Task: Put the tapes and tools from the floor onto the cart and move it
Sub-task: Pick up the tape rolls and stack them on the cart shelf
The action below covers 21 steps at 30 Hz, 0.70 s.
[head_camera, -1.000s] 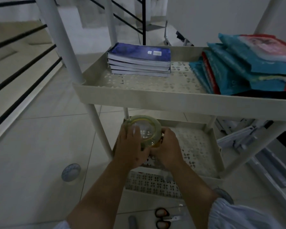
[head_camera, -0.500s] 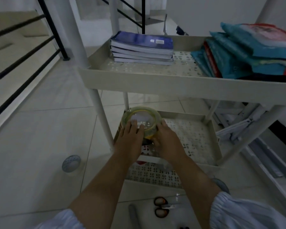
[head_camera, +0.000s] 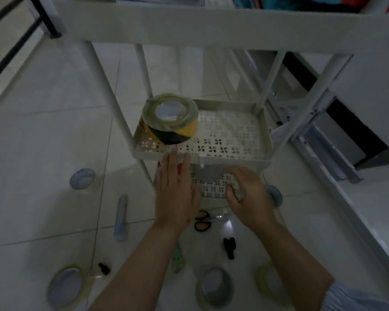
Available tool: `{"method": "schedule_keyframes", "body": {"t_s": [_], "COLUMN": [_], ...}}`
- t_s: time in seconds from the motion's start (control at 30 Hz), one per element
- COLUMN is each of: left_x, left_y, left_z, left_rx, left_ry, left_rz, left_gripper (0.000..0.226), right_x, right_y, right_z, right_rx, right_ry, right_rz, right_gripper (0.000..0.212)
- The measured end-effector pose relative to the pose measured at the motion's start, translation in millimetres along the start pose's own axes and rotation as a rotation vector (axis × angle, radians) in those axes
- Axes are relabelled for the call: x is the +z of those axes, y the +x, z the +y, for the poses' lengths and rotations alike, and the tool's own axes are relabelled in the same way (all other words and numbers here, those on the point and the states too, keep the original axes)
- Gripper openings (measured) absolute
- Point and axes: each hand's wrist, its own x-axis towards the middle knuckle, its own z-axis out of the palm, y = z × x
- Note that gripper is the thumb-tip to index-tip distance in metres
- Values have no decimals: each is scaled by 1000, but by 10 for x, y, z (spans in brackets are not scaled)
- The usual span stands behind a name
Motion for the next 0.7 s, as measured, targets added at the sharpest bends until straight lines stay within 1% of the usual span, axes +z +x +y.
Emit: {"method": "schedule_keyframes", "body": {"t_s": [0.1,0.17,0.2,0.3,0.33,0.43,0.53,0.6,0.7], "left_x": [242,389,464,719,832,1149,1331,1402,1500], "left_y": [-298,-446,-493,-584,-613,-756,-1023,-1216,-1495], "left_z": [156,279,343,476,499,568,643,689,719], "left_rx": [-14,-17,-32,-90,-97,-111,-115,-143,-205], "left_ry": [-26,-85,-105,-110,-97,-83,-49,-62,-101], "left_rz": [-117,-195,-253,-517,-572,-678,-796,-840,-829], "left_gripper": [63,61,61,66,66,67,66,67,70], "right_x": [17,34,31,-9,-26,-84,-101,-92,-41], "right_y": [-367,-558,-636,-823,-892,-1138,-1476,-1711,-1963], "right_z": [320,593,732,1122,1248,1558,1717,1757,1759], "right_rx": [96,182,238,379,419,497,568,578,615], "right_ry": [-5,1,3,-1,-13,-43,-33,-36,-31], "right_rz": [-39,-55,-65,-127,-158,-279,-458,-487,-468], "right_gripper": [33,36,36,36,37,39,46,46,50]}}
